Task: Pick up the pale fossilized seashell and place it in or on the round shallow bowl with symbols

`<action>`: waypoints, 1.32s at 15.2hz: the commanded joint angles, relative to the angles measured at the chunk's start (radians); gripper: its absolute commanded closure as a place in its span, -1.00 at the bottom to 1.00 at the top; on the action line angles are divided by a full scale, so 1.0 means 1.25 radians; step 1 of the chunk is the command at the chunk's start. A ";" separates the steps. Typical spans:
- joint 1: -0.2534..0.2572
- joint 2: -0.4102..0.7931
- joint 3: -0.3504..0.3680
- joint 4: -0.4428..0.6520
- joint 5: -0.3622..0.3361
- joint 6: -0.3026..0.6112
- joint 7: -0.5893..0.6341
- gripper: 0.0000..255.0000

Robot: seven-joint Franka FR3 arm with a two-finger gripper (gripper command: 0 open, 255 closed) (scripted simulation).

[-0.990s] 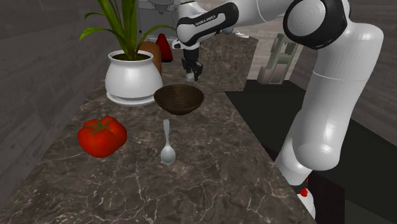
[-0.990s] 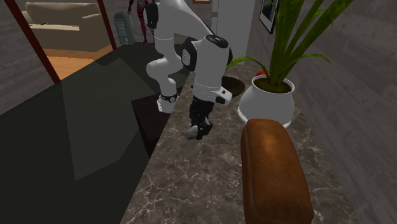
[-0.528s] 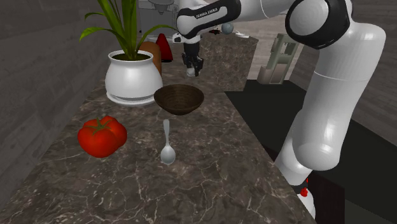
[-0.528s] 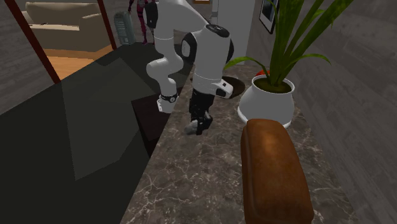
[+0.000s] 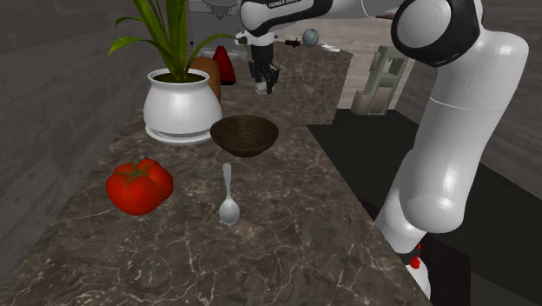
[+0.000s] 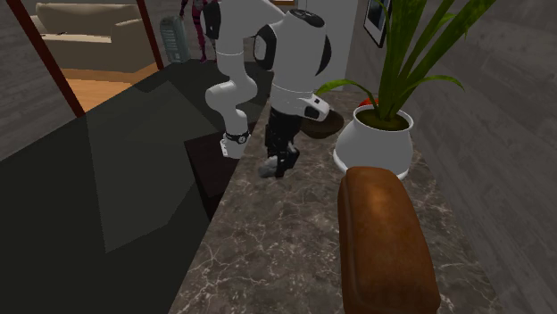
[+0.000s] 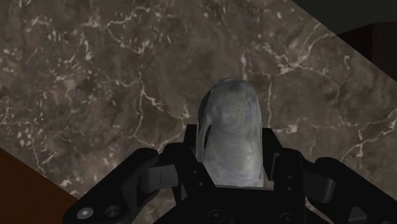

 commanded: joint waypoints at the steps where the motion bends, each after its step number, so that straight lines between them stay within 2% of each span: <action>1: 0.001 -0.001 0.000 0.020 0.000 -0.022 -0.003 1.00; 15: -0.003 0.021 -0.001 0.192 0.010 -0.169 -0.032 1.00; 20: 0.054 -0.086 0.040 0.066 -0.022 -0.164 0.067 1.00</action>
